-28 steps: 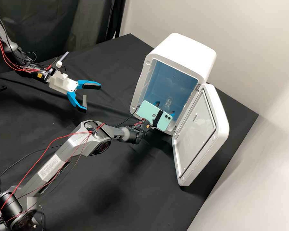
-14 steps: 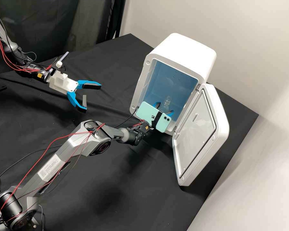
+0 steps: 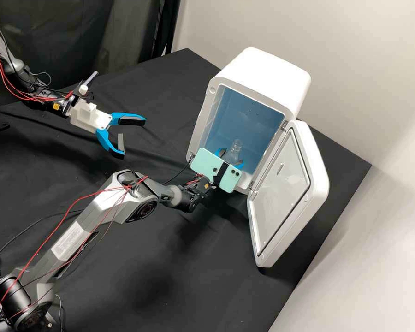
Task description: Take the flask out of the incubator
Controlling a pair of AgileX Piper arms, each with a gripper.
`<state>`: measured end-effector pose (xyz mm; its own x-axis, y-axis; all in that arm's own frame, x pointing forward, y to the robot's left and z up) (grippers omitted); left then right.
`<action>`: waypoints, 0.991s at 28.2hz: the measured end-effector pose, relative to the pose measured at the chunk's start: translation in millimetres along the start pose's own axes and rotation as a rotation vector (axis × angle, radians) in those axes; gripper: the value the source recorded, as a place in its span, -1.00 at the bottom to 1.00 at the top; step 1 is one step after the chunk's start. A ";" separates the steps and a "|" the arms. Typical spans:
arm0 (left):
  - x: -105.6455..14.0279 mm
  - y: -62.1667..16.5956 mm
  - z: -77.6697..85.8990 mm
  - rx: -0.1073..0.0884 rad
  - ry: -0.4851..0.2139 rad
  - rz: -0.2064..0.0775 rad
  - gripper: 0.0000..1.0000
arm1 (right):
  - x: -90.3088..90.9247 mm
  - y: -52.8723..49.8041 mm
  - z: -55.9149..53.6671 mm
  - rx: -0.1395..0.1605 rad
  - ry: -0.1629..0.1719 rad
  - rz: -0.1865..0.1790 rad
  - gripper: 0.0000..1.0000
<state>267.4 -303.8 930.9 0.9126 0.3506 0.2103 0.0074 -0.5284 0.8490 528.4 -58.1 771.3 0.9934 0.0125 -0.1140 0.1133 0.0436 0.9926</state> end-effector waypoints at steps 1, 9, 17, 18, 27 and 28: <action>0.0 0.0 0.0 0.000 0.000 0.000 1.00 | -4.1 -0.1 -0.9 0.000 -0.004 -0.004 -1.00; 0.0 0.0 0.0 0.000 0.000 0.000 1.00 | -30.8 4.5 -0.6 0.025 -0.038 0.005 -1.00; 0.0 0.0 0.0 0.000 0.000 0.000 1.00 | -58.7 8.0 2.0 0.049 -0.054 0.026 -1.00; 0.0 0.0 0.0 0.000 0.000 0.000 1.00 | -61.4 8.5 2.0 0.050 -0.054 0.028 -1.00; 0.0 0.0 0.0 -0.016 0.000 0.000 1.00 | -96.4 13.6 6.4 0.067 -0.061 0.054 -1.00; 0.0 0.0 0.0 -0.016 0.000 0.000 1.00 | -100.2 14.5 6.7 0.068 -0.061 0.059 -1.00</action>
<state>267.4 -303.8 930.9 0.9126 0.3506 0.2103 0.0008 -0.5159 0.8567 430.6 -65.4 797.5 0.9974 -0.0477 -0.0548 0.0537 -0.0237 0.9983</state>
